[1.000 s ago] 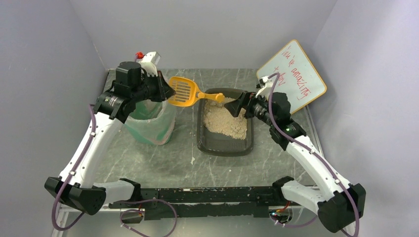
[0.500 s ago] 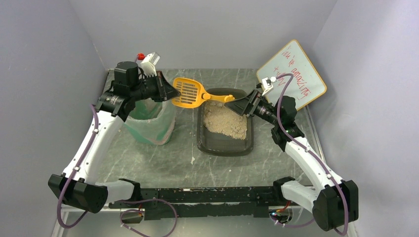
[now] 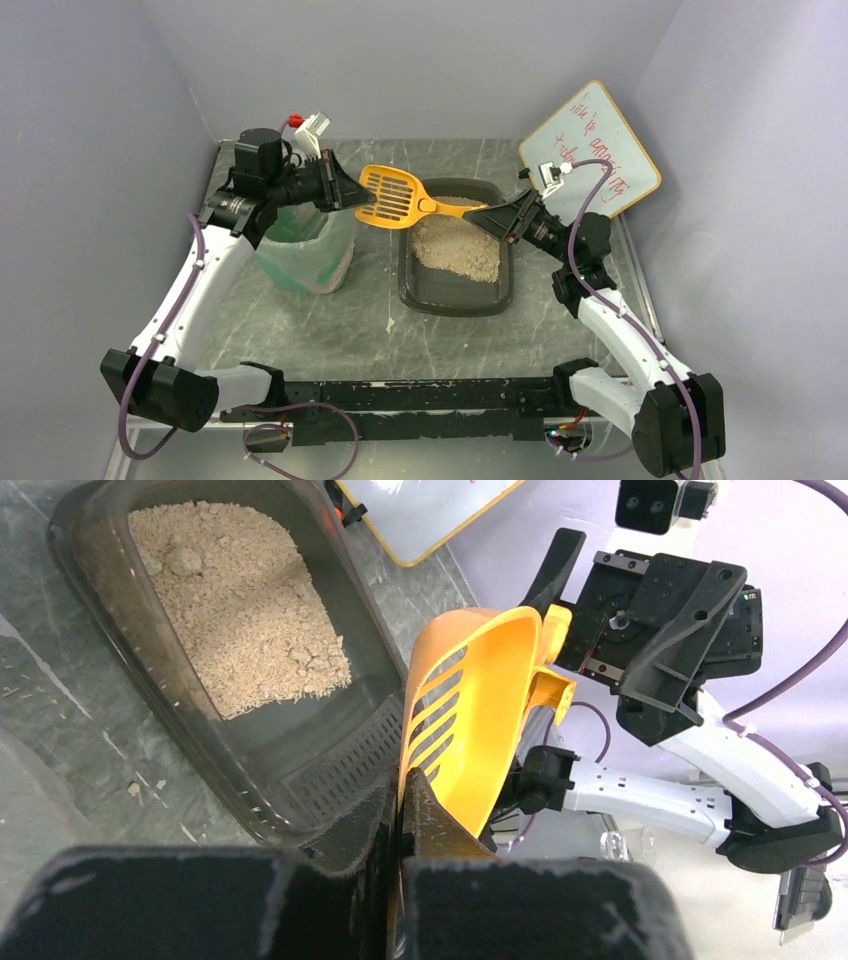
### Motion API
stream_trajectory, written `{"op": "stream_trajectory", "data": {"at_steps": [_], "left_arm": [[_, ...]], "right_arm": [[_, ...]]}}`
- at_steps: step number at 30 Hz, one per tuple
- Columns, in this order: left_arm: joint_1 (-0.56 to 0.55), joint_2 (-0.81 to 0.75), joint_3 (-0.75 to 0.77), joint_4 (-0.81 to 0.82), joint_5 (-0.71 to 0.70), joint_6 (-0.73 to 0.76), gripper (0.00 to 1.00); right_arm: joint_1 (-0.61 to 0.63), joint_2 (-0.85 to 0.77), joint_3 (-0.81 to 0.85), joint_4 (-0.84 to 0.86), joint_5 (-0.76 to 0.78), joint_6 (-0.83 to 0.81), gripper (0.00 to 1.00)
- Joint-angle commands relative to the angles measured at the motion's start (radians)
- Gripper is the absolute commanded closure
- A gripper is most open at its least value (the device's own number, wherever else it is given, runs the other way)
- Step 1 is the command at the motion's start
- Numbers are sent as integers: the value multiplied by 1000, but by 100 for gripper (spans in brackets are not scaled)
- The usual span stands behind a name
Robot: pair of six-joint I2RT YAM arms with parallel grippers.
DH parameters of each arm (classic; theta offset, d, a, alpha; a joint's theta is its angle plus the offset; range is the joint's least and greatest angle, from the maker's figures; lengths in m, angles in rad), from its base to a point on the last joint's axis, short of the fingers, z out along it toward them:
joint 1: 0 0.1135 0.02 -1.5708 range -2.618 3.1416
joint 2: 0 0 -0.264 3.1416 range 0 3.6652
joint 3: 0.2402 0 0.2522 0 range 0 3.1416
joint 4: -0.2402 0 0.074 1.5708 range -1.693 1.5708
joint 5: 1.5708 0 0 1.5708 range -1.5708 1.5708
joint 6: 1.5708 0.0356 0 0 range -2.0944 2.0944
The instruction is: Clean the litter box
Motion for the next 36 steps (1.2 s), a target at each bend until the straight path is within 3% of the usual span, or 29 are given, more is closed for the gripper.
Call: {"op": "stream_trajectory", "data": {"at_steps": [1, 12, 21, 36], "left_arm": [[3, -33, -26, 65, 71, -20, 95], [3, -37, -33, 86, 81, -21, 95], [3, -37, -14, 145, 119, -58, 95], [3, -45, -48, 170, 136, -76, 95]], "right_arm": [[-7, -24, -18, 242, -49, 126, 13], [-8, -45, -14, 247, -77, 184, 29], [-7, -66, 36, 21, -92, 84, 34], [-8, -59, 31, 106, -96, 132, 40]]}}
